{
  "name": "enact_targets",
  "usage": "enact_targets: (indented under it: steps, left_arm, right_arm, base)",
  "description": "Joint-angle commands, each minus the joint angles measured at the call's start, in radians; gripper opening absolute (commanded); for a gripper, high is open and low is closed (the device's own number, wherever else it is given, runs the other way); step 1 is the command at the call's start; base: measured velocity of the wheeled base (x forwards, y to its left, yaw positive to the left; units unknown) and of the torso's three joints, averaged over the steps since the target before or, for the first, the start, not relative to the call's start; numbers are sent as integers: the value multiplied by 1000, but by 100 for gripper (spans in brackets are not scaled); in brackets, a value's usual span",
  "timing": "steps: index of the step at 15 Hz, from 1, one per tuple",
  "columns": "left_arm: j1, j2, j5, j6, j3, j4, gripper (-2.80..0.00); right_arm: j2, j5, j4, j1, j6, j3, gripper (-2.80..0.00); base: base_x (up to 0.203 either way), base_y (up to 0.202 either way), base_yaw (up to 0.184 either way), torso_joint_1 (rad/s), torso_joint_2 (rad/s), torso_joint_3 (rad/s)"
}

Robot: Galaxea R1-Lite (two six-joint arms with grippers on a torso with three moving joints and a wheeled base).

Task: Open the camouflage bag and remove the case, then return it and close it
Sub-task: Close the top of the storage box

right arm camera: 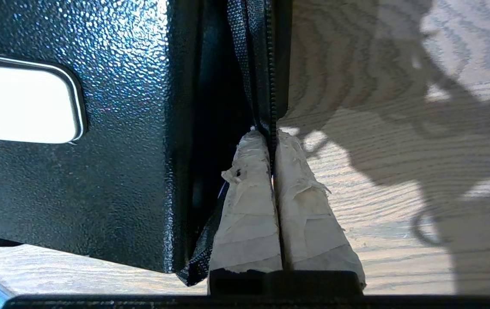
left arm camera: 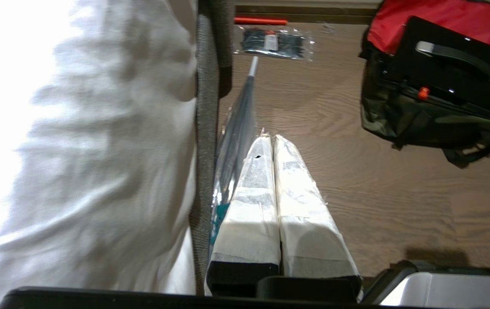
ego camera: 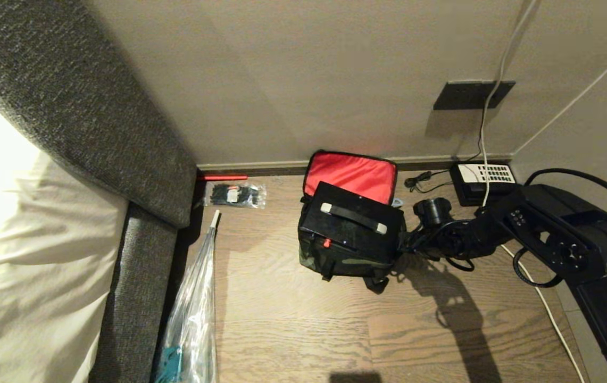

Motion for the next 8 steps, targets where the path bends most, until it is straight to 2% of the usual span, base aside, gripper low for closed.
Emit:
enact_targets:
  steps: [1,4,8]
  left_arm:
    - [0,-2,0,0,0,0,-280]
    - [0,-2,0,0,0,0,-280]
    - [0,-2,0,0,0,0,-280]
  right_arm:
    - [-27,-16,-1,5,2,7,-280]
    - [-128,-22,10,15,4,51,-280]
    - [-324,-17,47,57,22,174,-280]
  base:
    - [0,0,0,0,0,0]
    - [0,0,0,0,0,0]
    - [0,0,0,0,0,0]
